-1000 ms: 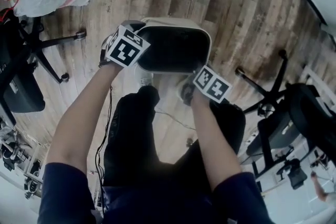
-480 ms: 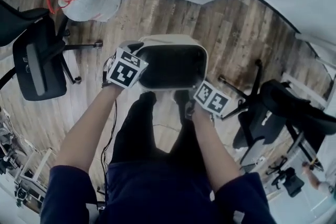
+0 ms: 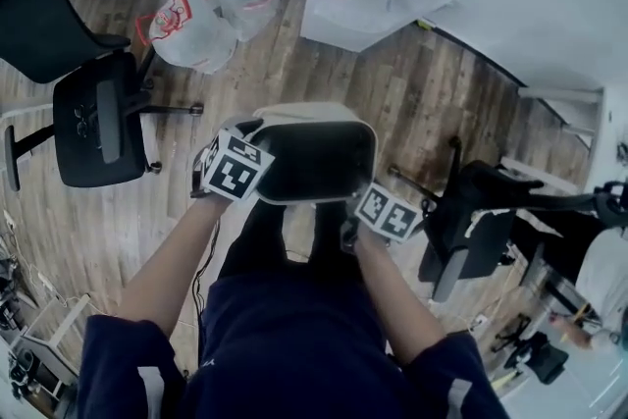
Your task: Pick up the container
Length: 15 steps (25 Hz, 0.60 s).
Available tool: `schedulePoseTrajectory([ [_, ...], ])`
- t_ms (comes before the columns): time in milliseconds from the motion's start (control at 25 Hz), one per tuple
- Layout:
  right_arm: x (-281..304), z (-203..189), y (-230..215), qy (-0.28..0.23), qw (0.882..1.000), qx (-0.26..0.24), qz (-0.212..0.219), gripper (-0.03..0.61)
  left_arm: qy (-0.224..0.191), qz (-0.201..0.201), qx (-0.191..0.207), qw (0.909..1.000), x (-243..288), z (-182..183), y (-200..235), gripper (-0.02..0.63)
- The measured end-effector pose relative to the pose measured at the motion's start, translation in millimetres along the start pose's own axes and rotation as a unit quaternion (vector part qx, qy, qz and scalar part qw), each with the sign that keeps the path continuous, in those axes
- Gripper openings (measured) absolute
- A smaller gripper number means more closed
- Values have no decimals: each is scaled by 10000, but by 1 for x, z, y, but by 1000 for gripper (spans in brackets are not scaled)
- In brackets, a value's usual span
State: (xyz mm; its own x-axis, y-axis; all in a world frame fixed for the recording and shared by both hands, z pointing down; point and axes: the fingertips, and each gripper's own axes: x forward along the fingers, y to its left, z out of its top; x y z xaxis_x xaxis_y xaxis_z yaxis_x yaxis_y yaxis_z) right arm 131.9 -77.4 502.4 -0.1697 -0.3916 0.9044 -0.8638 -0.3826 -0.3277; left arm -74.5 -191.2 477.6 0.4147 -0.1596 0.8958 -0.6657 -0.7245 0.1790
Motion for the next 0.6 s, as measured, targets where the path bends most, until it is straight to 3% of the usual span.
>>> schedulePoseTrajectory([
  [320, -65, -18, 15, -123, 9998, -81, 144, 67, -306, 184, 11, 9994, -69, -7, -31, 84],
  [600, -86, -23, 26, -347, 9989, -187, 250, 67, -495, 288, -22, 9984, -99, -14, -40, 87],
])
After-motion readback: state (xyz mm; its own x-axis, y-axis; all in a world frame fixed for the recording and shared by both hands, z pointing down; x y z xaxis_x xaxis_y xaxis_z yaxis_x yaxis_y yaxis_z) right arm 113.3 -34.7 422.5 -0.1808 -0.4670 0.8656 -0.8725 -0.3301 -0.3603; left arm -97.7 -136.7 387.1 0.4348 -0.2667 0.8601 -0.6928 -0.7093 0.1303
